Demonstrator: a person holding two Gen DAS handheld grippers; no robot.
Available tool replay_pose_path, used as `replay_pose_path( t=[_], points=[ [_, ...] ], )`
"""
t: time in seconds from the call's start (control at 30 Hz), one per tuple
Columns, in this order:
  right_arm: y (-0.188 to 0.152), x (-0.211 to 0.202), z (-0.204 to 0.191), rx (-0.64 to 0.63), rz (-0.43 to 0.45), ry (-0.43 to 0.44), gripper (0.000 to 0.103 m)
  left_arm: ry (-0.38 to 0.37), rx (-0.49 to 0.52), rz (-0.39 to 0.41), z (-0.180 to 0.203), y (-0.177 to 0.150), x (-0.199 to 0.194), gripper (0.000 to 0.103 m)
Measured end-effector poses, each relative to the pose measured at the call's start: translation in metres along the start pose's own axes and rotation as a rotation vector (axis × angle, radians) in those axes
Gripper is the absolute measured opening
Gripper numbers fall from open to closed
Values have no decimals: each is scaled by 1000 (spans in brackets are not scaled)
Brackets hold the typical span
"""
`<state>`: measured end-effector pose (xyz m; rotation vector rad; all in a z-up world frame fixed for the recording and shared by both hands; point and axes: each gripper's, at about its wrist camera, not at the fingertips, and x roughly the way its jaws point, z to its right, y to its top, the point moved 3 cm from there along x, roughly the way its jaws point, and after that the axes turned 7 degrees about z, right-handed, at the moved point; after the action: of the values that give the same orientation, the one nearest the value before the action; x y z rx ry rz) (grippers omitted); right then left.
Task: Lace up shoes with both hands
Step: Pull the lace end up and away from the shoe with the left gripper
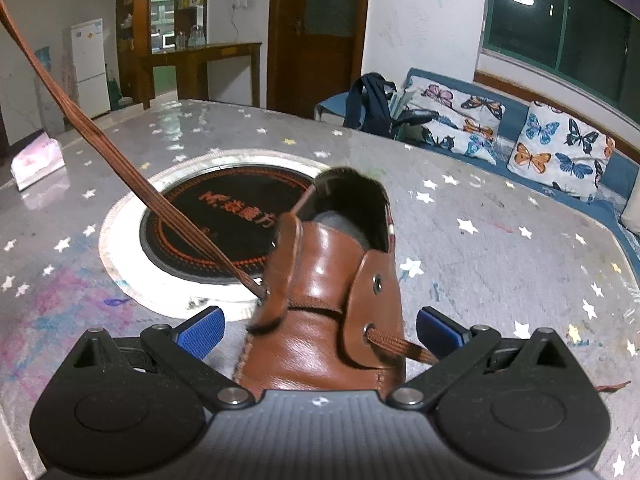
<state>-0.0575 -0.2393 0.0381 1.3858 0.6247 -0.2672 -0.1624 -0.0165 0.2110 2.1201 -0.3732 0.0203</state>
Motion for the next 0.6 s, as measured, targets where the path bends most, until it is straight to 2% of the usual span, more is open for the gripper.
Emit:
replay_pose_path(
  t=[0.33, 0.6],
  points=[
    [13, -27, -8, -24, 59, 30, 103, 10, 1, -5, 2, 1, -8, 2],
    [12, -44, -9, -35, 84, 14, 103, 25, 17, 1, 6, 4, -20, 2]
  ],
)
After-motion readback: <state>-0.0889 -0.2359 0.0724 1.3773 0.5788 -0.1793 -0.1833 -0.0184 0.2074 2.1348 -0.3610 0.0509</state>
